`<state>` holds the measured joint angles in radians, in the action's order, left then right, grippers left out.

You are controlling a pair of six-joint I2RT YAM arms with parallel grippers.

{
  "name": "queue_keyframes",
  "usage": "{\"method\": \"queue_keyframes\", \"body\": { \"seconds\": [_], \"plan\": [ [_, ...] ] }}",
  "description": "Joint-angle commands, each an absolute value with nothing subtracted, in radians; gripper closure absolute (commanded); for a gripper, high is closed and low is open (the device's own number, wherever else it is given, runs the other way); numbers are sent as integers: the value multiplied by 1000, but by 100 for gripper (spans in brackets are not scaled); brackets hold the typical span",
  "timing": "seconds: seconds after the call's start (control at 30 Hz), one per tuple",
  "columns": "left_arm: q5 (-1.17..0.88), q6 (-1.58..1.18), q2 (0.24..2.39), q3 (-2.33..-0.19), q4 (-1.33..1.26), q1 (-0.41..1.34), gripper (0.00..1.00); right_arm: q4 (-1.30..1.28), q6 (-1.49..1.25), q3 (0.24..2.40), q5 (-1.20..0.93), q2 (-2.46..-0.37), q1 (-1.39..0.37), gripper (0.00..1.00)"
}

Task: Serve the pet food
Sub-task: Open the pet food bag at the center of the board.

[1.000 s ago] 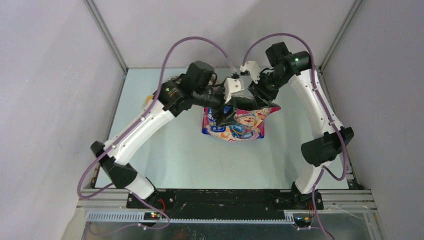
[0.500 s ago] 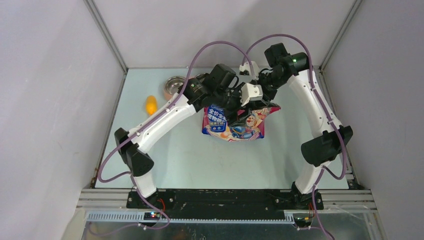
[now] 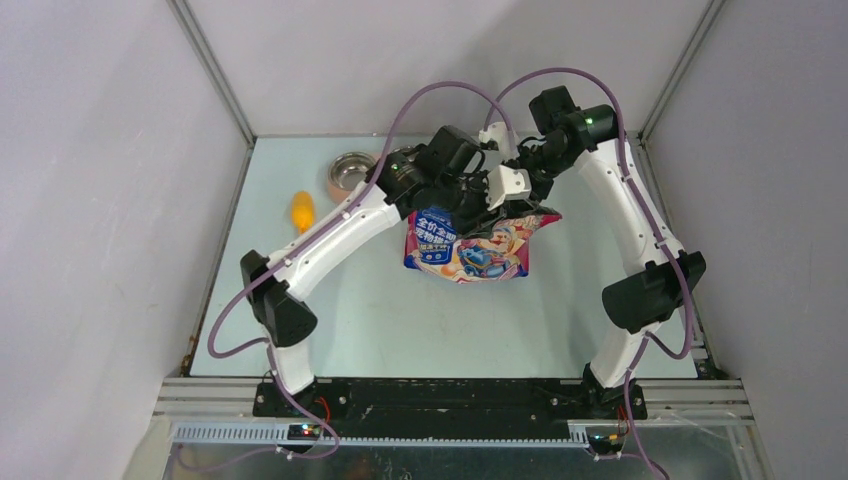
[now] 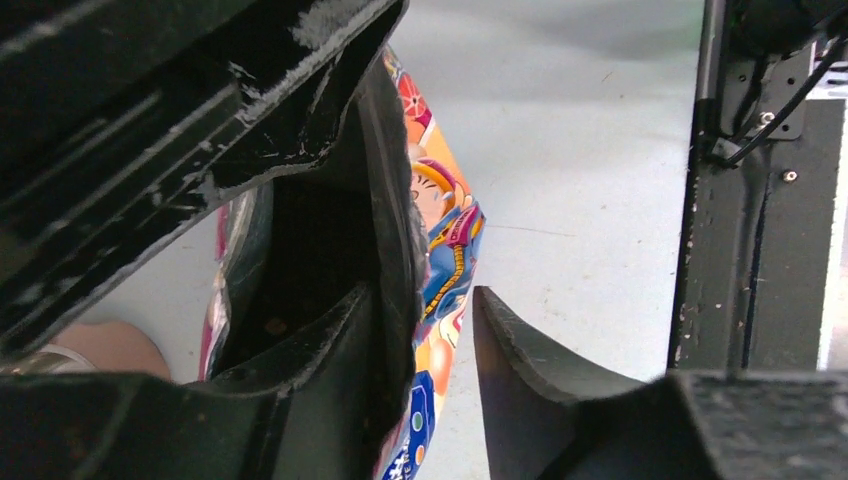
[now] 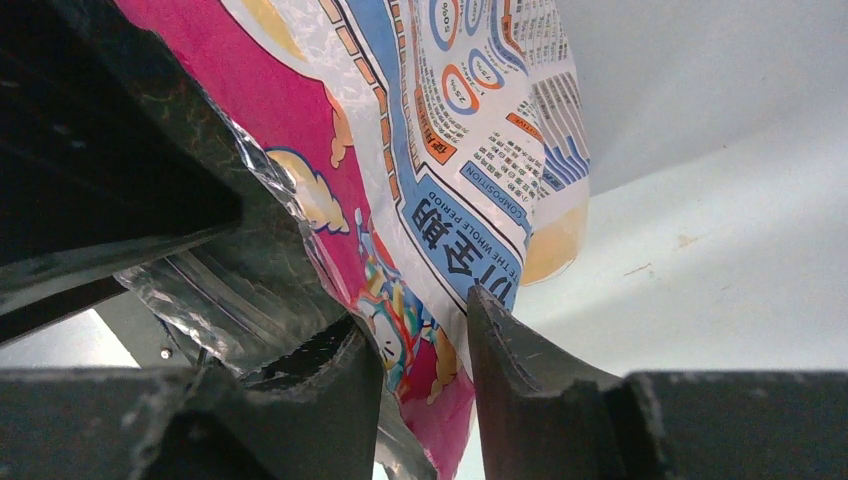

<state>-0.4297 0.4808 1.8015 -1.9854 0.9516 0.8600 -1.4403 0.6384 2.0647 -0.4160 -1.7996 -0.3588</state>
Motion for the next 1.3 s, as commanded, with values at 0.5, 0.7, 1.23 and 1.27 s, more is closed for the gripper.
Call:
{"method": "queue_keyframes", "body": {
  "seconds": [0.5,0.7,1.23,1.27],
  "plan": [
    [-462,505,1722,-2020,1015,865,100,-1399,564,2188,-371,-1818,-359,100],
    [-475,424,1650,-2043,961,841,100,-1329,543,2210,-416,-1756,-384,100],
    [-711,430,1526,-1983,990,756,100,-1297,395,2333,-625,-1740,-369,100],
    [-716,432,1523,-1982,994,755,100,-1294,392,2333,-569,-1744,-384,100]
  ]
}}
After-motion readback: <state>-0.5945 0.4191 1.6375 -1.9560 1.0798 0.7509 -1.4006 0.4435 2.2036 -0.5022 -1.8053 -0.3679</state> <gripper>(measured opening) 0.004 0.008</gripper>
